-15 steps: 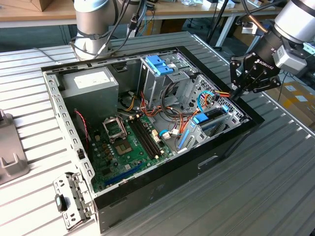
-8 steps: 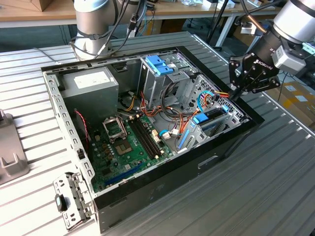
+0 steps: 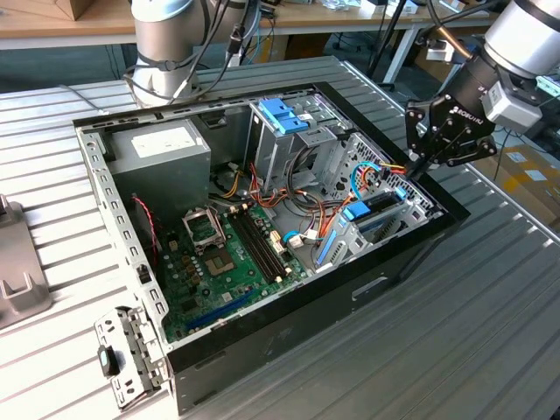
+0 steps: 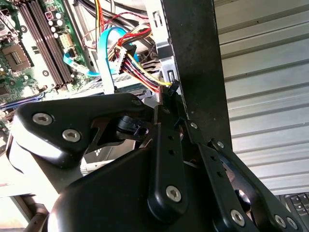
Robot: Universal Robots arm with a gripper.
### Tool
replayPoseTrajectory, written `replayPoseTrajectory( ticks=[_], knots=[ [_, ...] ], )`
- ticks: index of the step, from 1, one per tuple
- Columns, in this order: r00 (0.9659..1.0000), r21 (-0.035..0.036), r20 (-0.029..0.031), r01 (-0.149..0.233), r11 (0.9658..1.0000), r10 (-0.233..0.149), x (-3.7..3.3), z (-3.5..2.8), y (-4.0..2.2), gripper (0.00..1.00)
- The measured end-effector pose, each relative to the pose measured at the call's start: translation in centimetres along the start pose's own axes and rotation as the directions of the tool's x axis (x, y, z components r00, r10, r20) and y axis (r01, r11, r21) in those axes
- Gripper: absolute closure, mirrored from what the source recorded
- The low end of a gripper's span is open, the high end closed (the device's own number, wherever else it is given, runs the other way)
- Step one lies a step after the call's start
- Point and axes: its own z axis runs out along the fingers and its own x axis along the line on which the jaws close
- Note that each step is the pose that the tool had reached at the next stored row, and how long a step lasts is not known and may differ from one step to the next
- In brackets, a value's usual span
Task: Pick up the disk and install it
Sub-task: 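Insert the first disk wire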
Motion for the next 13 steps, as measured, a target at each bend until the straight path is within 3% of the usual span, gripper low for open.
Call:
replayPoseTrajectory(
  ticks=[13],
  knots=[
    [1.0000, 0.0000, 0.0000, 0.000, 1.0000, 0.000, -0.61, 0.06, 0.64, 0.83]
  ],
)
